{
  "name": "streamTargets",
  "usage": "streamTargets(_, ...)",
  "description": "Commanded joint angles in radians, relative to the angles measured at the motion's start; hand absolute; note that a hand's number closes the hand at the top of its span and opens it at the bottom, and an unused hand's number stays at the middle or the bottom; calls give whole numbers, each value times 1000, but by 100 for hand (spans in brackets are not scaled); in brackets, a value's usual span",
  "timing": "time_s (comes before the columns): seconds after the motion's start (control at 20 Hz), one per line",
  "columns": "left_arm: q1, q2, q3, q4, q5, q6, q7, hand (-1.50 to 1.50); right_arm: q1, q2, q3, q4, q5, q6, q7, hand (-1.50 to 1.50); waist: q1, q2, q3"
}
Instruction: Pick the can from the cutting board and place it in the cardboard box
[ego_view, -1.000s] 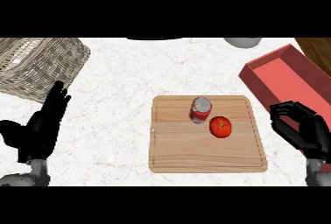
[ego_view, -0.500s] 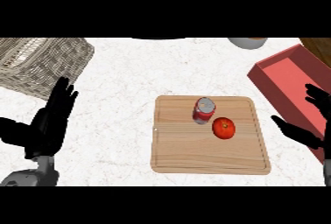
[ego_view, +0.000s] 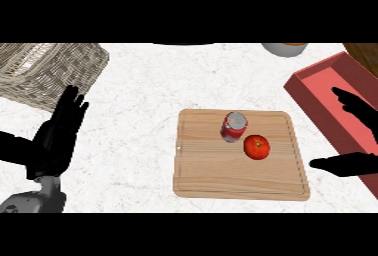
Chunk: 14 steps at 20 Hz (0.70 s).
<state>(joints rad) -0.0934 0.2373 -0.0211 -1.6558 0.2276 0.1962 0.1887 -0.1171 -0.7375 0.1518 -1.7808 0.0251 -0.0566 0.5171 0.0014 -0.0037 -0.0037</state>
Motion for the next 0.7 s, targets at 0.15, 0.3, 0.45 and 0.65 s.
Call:
streamTargets(0.15, 57, -41, -42, -76, -43, 24, 16, 0, -142, 25, -15, -164, -121, 127, 342, -150, 3, 1, 3)
streamTargets(0.3, 52, 0, 18, -66, 9, -47, 15, 0, -253, 148, 60, -76, -42, 100, 351, -150, 10, 4, 3)
streamTargets(0.45, 2, -41, 15, -28, -27, -14, 27, 0, -214, 192, 49, -149, 6, 127, 395, -150, 0, 3, 4)
streamTargets(0.65, -12, -46, 29, 13, -26, -38, -8, 0, -298, 272, 115, -41, 96, 129, 469, -150, 4, 4, 3)
